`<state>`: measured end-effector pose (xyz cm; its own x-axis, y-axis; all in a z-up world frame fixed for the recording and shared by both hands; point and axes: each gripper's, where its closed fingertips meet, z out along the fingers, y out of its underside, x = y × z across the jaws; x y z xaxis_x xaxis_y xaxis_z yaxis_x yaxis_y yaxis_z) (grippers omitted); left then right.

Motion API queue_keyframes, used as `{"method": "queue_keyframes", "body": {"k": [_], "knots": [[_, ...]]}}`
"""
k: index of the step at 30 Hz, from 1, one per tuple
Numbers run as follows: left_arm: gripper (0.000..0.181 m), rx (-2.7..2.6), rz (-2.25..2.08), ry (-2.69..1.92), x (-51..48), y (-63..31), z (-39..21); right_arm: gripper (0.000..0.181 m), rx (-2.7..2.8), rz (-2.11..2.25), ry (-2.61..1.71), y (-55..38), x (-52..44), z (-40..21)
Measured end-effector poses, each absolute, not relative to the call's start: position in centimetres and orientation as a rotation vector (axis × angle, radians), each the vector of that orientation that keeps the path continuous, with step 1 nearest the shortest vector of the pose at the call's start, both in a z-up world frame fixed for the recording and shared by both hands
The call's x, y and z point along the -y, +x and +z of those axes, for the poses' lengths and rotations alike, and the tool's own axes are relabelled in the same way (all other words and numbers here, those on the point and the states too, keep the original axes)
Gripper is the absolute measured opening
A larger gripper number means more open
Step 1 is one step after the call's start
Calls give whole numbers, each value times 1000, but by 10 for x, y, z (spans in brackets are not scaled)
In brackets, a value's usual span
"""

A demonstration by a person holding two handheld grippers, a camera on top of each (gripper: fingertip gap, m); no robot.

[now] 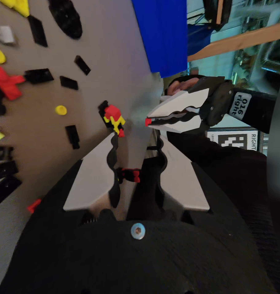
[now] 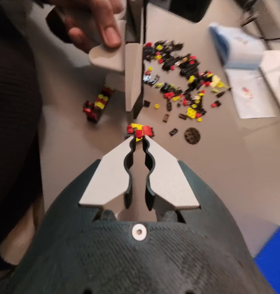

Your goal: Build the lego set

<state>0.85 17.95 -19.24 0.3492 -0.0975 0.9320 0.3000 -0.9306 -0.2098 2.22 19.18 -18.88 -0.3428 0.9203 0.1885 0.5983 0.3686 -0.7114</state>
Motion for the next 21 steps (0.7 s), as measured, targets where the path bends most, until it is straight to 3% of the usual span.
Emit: {"method": "queue_keyframes", "body": {"k": [21], "knots": [[31,-10,-1584,-2489,-174,8,-217,6,2134,664,-1507,26,-208,-223]]}}
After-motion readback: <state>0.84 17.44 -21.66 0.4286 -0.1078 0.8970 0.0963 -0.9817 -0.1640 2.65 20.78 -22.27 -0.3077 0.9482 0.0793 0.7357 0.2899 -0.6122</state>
